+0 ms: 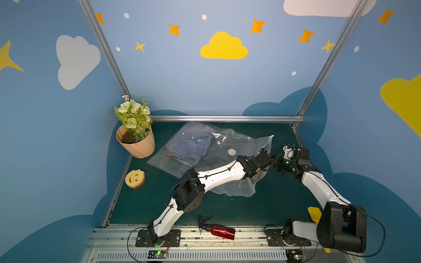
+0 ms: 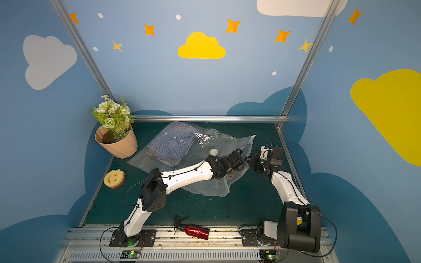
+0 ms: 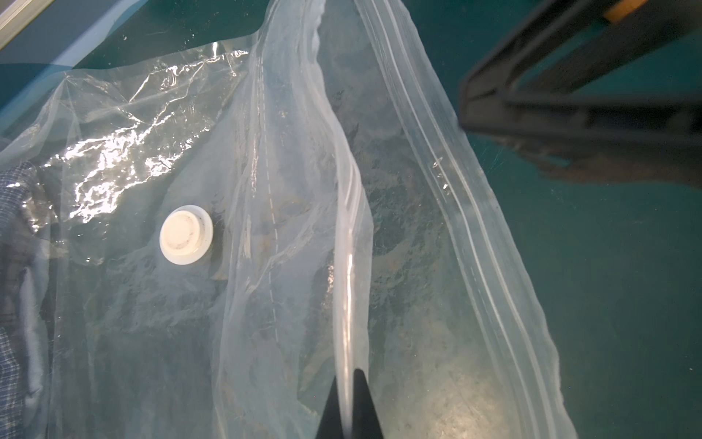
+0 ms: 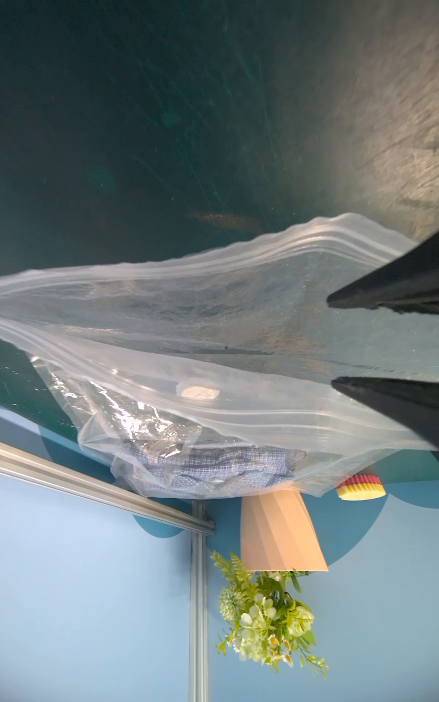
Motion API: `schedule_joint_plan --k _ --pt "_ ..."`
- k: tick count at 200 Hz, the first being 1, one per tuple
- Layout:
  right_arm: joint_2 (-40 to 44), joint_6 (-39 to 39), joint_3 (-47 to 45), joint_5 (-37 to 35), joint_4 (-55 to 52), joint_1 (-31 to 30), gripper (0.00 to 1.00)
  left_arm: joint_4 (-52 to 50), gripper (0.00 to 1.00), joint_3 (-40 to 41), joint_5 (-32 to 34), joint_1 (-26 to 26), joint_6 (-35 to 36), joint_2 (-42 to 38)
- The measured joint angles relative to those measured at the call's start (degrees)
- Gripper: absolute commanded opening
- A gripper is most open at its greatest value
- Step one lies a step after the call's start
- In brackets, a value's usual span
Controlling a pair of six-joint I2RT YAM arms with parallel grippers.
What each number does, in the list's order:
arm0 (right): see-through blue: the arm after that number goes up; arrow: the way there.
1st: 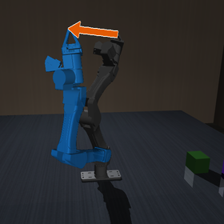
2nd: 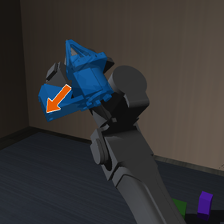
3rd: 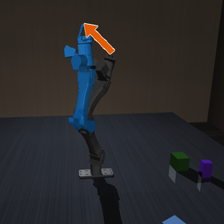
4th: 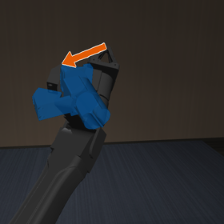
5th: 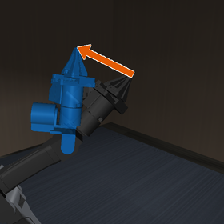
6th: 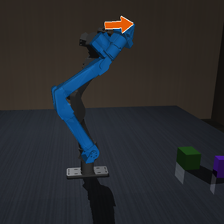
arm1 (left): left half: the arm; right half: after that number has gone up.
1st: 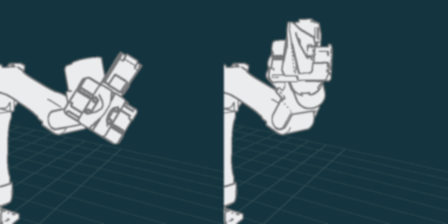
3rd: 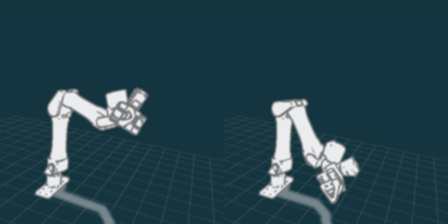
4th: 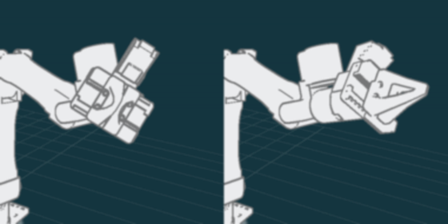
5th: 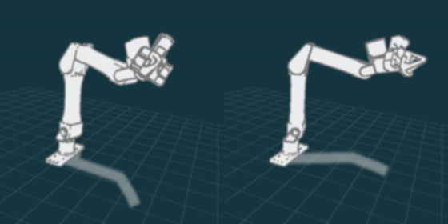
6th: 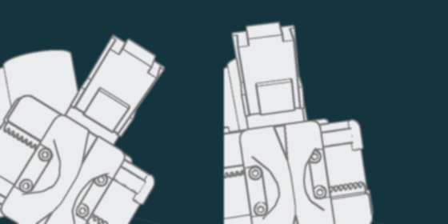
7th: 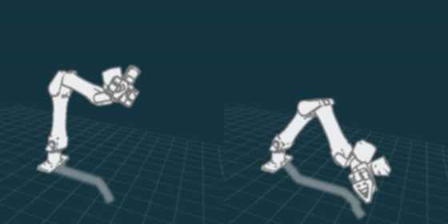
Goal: Take the shirt out of the vacuum bag
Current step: Move the shirt from the vacuum bag.
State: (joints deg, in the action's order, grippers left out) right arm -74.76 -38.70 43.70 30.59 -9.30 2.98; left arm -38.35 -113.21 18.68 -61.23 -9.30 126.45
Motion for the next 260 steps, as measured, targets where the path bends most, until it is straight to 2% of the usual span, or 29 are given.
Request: schedule_joint_plan --k 86,129,183,236,260 --pt "-21.0 -2.6 -0.7 4.4 14.0 -5.2 0.32 0.2 0.04 0.1 1.1 0.0 -0.4 -1.0" --pt "-22.4 -2.8 -0.3 3.7 15.9 -6.9 0.35 -0.1 0.04 -4.3 1.9 0.0 1.0 -3.6" --pt "-26.7 -1.4 3.6 1.3 13.9 -9.1 0.44 -0.2 0.04 -9.7 5.0 -1.1 4.3 -7.8" --pt "-26.9 -3.3 7.6 1.6 13.9 -14.3 0.52 -0.6 0.04 -10.3 5.5 -2.9 5.5 -7.7" --pt "-27.5 -4.9 11.3 2.5 15.4 -16.8 0.52 -0.7 0.04 -10.3 5.7 -3.0 5.6 -7.7"
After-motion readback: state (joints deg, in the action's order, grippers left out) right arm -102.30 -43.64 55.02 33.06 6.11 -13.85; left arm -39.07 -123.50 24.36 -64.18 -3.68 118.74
